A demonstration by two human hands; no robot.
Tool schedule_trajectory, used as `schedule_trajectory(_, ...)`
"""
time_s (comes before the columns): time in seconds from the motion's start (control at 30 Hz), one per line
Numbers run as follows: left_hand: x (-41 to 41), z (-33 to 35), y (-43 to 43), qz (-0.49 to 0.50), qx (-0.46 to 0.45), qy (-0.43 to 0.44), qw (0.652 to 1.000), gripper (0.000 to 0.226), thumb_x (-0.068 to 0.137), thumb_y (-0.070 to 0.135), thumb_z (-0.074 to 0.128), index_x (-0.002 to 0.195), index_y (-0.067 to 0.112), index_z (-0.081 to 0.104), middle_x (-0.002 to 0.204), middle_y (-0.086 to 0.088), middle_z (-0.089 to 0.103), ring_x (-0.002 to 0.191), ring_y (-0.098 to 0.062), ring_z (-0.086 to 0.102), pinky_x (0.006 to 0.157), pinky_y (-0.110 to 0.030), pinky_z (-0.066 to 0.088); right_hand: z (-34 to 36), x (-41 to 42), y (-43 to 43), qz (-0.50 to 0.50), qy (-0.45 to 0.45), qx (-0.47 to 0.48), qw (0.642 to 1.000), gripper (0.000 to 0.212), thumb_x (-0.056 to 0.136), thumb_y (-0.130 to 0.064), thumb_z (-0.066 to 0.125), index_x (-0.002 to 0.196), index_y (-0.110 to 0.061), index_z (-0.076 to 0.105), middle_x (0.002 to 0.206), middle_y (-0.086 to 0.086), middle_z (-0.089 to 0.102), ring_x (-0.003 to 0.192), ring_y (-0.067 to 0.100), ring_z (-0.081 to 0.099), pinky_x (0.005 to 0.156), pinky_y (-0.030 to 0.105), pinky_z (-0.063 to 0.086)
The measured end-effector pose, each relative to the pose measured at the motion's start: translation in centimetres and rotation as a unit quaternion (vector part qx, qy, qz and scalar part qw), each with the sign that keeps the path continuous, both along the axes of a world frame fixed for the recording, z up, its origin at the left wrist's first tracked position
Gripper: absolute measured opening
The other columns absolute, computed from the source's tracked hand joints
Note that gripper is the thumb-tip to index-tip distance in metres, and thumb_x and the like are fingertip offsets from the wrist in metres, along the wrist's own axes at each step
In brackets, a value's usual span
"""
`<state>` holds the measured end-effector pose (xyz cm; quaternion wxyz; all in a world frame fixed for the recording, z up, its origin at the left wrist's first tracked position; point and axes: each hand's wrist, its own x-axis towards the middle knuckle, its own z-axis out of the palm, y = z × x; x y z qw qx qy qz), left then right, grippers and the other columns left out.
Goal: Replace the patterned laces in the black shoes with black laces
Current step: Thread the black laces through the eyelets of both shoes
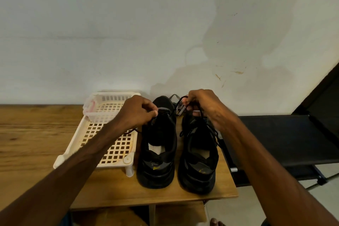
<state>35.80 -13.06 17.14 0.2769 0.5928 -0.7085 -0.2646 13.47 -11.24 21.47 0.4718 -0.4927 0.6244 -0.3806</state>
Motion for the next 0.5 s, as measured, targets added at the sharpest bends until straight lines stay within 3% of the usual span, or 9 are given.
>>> schedule_trajectory(0.07, 0.7, 0.3, -0.2, -0.018, 0.063, 0.03, 0.997, 0.019, 0.087, 0.009, 0.076, 0.103, 0.02, 0.078, 0.096, 0.004, 0.077, 0.081, -0.005, 0.072, 0.059, -0.011, 0.051, 0.5, -0.2, 0.1, 0.015, -0.045, 0.001, 0.999, 0.021, 0.088, -0.019, 0.055, 0.089, -0.012, 0.075, 0.093, 0.007, 0.079, 0.082, 0.015, 0.068, 0.084, 0.035, 0.051)
schedule_trajectory(0.2, 1.3, 0.9, -0.2, -0.026, 0.139, 0.092, 0.986, 0.038, 0.081, -0.007, 0.073, 0.113, 0.014, 0.072, 0.107, 0.0, 0.075, 0.107, -0.011, 0.069, 0.081, -0.024, 0.056, 1.0, -0.4, 0.5, 0.073, -0.147, -0.01, 0.986, 0.026, 0.096, -0.015, 0.044, 0.095, -0.007, 0.069, 0.08, 0.006, 0.069, 0.072, 0.02, 0.063, 0.079, 0.038, 0.052)
schedule_trajectory(0.3, 1.5, 2.4, 0.3, 0.0, 0.136, 0.235, 0.962, 0.038, 0.086, -0.006, 0.067, 0.115, 0.017, 0.072, 0.112, 0.002, 0.075, 0.107, -0.016, 0.07, 0.083, -0.032, 0.056, 1.3, -0.5, 0.6, 0.096, -0.19, -0.019, 0.977, 0.026, 0.1, -0.017, 0.042, 0.101, -0.006, 0.065, 0.068, 0.001, 0.052, 0.06, 0.017, 0.049, 0.068, 0.036, 0.049)
schedule_trajectory(0.43, 2.4, 4.8, 0.3, -0.016, 0.045, 0.482, 0.875, 0.04, 0.088, -0.007, 0.061, 0.122, 0.013, 0.069, 0.121, -0.001, 0.074, 0.101, -0.014, 0.068, 0.084, -0.03, 0.051, 1.4, -0.8, 0.5, 0.087, -0.213, -0.05, 0.972, 0.032, 0.101, -0.024, 0.045, 0.106, -0.004, 0.069, 0.064, -0.001, 0.041, 0.051, 0.014, 0.036, 0.06, 0.033, 0.041)
schedule_trajectory(0.5, 2.9, 5.4, 0.2, -0.014, 0.004, 0.557, 0.831, 0.037, 0.089, -0.005, 0.06, 0.12, 0.014, 0.069, 0.119, -0.002, 0.073, 0.099, -0.015, 0.068, 0.085, -0.029, 0.052, 1.8, -0.9, 0.5, 0.089, -0.258, -0.08, 0.959, 0.035, 0.101, -0.024, 0.045, 0.111, -0.002, 0.071, 0.066, 0.0, 0.042, 0.051, 0.013, 0.034, 0.058, 0.032, 0.04)
